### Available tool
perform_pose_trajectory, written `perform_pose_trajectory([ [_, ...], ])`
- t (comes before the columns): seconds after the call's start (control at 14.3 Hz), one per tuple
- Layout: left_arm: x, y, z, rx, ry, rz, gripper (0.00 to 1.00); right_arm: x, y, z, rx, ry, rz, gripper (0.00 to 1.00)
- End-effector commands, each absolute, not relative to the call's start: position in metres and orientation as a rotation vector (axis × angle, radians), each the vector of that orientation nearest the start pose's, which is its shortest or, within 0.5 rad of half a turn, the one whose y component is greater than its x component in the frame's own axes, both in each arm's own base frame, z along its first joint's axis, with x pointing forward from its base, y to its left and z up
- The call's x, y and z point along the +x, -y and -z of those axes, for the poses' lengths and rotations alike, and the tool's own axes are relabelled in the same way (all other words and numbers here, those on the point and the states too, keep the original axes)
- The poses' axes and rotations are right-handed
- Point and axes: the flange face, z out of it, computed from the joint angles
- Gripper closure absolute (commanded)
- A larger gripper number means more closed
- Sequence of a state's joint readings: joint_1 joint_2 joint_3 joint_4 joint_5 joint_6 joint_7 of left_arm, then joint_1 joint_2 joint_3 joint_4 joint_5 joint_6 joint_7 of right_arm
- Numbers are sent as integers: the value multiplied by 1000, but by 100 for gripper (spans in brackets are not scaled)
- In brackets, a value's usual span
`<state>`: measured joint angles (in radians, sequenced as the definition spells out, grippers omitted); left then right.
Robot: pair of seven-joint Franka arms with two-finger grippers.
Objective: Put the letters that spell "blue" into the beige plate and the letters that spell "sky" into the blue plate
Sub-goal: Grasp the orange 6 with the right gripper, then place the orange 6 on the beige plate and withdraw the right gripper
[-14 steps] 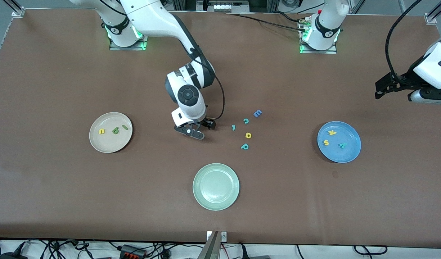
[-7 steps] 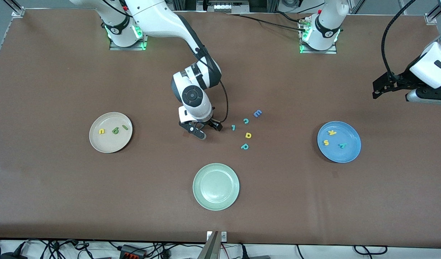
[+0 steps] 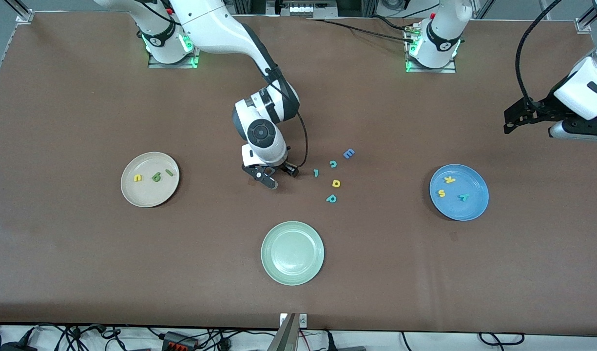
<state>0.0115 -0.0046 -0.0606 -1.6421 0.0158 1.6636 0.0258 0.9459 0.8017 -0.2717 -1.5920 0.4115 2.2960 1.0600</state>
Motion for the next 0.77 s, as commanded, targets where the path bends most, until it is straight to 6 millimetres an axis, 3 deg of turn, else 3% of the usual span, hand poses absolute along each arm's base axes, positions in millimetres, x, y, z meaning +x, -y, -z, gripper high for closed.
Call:
perform_pose_trajectory([
  [0.0,562,27,-607,-3134,-147,34,0,518,-456,-169,-2964,-936,-190,31],
  [0.42,562,26,-608,-3134,-145,36,0,515,-459,-171,-2962,-934,-196,69],
  [0.7,563,27,-606,-3134,-147,31,0,516,-460,-173,-2962,-921,-192,83],
])
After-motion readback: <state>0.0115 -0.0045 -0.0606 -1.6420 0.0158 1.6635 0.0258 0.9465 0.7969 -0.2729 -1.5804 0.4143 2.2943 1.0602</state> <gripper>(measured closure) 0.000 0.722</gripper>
